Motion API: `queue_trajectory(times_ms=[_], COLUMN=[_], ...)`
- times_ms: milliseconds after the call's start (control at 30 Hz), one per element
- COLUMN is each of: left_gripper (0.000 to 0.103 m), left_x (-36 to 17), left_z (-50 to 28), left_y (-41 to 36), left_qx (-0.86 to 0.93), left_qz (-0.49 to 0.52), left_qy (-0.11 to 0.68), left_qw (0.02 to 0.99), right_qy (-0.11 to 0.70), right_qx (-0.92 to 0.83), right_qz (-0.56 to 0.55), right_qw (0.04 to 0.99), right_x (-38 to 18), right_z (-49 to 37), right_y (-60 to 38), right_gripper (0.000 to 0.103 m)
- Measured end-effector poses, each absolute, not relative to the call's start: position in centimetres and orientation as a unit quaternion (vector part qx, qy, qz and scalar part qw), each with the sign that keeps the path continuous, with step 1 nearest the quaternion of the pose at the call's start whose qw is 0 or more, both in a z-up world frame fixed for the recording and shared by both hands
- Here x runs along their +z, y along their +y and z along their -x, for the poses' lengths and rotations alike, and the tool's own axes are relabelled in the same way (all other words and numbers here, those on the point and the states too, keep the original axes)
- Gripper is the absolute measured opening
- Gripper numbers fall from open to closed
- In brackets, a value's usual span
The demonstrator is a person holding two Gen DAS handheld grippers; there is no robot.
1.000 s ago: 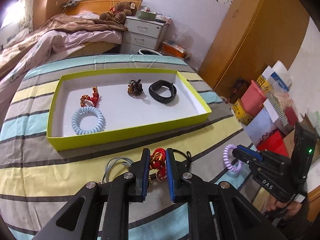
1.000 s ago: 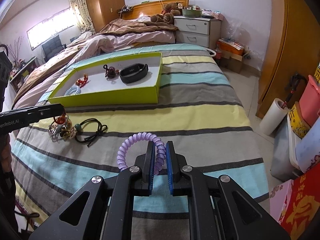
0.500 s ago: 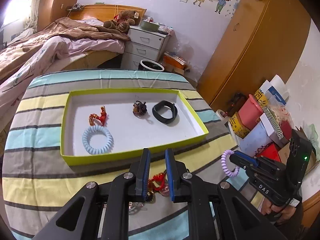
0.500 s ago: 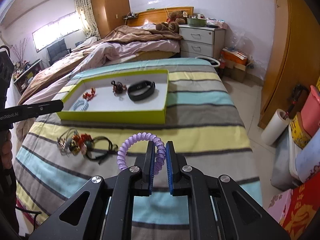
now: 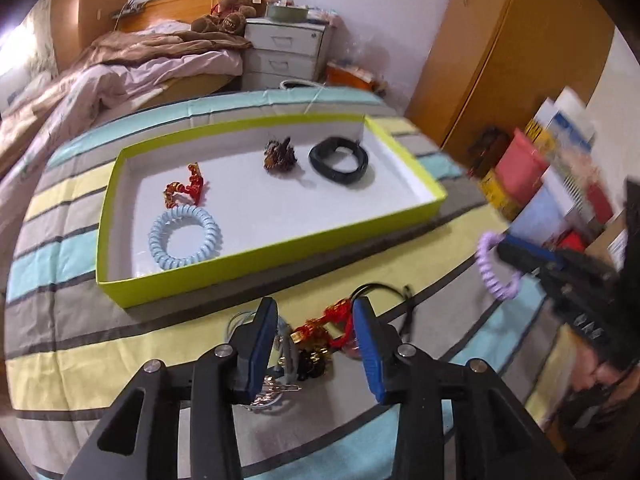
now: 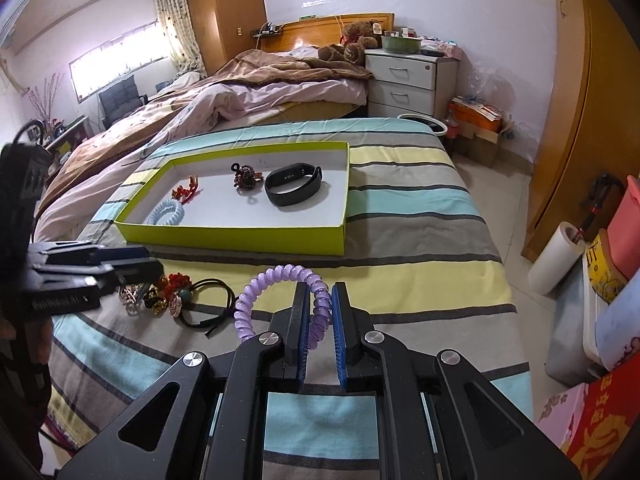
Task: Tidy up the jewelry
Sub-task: 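Lift the red charms with the left gripper while the right carries the purple coil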
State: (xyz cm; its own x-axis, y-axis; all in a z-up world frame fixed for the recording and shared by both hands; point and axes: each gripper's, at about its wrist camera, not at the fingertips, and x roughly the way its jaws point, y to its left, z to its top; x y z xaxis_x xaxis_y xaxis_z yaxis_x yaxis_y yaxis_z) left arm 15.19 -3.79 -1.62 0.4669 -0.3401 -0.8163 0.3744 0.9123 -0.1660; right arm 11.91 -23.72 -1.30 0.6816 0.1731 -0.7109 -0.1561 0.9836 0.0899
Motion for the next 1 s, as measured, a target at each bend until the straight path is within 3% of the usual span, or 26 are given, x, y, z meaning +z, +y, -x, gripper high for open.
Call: queue_trajectory(times_ms=[200, 500, 1000], left_gripper=[0.038, 0.022, 0.021], left_x=[-3.1, -3.1, -2.7], left_z=[-15.0, -14.4, -12.9], left_y=[-4.8, -6.1, -1.5], left_qx=[-0.185, -0.183, -0.136], left_qz=[-0.072, -0.124, -0.108], left_qy=[0.491, 0.475, 0.478], left_qw=[0.848, 0.852, 0.861], right_qy=[0.389, 0.392, 0.393], right_qx=[0.088, 0.087, 0.097], right_qz=[-0.011, -0.016, -0.020], right_qw=[0.917, 0.916, 0.914], right_x=[-1.4, -1.6, -1.9], right_z=[-11.9, -11.8, -11.7], right_y=[-23.6, -23.8, -23.5], right_gripper=[0.011, 0.011, 0.011])
